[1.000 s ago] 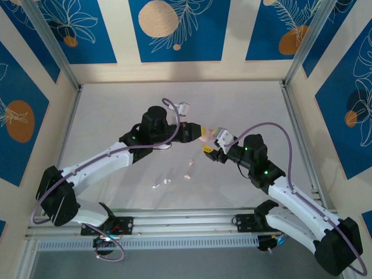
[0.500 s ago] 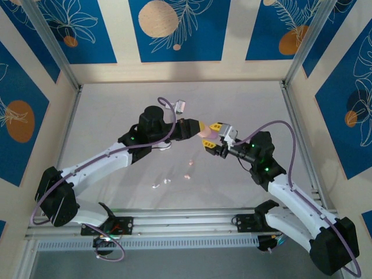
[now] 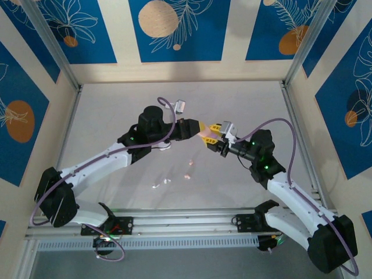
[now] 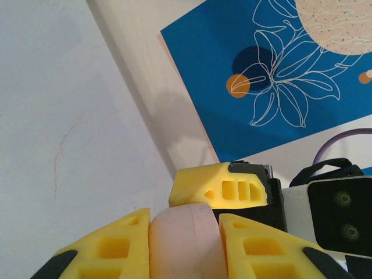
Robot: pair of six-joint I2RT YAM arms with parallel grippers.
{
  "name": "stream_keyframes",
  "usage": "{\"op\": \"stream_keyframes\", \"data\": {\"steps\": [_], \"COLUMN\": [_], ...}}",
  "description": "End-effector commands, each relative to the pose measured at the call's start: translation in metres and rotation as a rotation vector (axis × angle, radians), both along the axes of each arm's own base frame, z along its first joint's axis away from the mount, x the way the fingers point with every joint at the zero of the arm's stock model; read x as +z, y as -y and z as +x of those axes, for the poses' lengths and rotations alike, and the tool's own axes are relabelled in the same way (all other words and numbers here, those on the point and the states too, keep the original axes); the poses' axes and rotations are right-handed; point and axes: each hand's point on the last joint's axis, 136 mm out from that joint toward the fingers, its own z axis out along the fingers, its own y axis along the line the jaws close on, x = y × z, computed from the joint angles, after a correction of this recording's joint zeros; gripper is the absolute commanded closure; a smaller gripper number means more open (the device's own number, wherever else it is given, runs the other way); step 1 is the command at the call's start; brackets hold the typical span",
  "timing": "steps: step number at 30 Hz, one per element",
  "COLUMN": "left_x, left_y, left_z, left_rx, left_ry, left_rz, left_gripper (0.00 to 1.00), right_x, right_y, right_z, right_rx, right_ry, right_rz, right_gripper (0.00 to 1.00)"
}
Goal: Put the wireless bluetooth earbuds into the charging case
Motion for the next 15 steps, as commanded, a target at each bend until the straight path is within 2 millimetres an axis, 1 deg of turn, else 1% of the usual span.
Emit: {"op": "stream_keyframes", "data": {"steps": [1,2,3,6,8,10,13,15], "left_x": [0.029,0.029,0.029,0.03,0.03,0.029,0.024,0.02], "left_y": [-0.008,-0.011,-0.014,-0.021,-0.023,-0.025,-0.03,-0.033], "left_z": [-0.006,-0.005,-0.005,-0.009,-0.017,-0.029,-0.045,-0.054], "left_rx": [-0.015,-0.004,0.007,0.012,-0.019,-0.07,-0.13,-0.172], "left_ry": [0.156,0.193,0.223,0.357,0.485,0.627,0.811,0.902], "left_rz": [-0.038,-0.027,-0.019,-0.004,0.011,0.033,0.087,0.123], "left_gripper": [0.68,0.59,0.53,0.41,0.37,0.36,0.34,0.34], "right_x": [0.017,0.018,0.017,0.015,0.014,0.016,0.02,0.022], "right_y": [0.0,-0.001,-0.003,-0.008,-0.011,-0.014,-0.017,-0.018], "right_z": [-0.007,-0.011,-0.014,-0.028,-0.037,-0.043,-0.047,-0.05], "right_rx": [0.071,0.104,0.137,0.258,0.345,0.407,0.465,0.487], "right_ry": [-0.039,-0.067,-0.096,-0.176,-0.227,-0.27,-0.297,-0.295], "right_rz": [0.035,0.036,0.035,0.029,0.025,0.026,0.027,0.026], "right_gripper": [0.67,0.68,0.68,0.69,0.68,0.69,0.68,0.68]}}
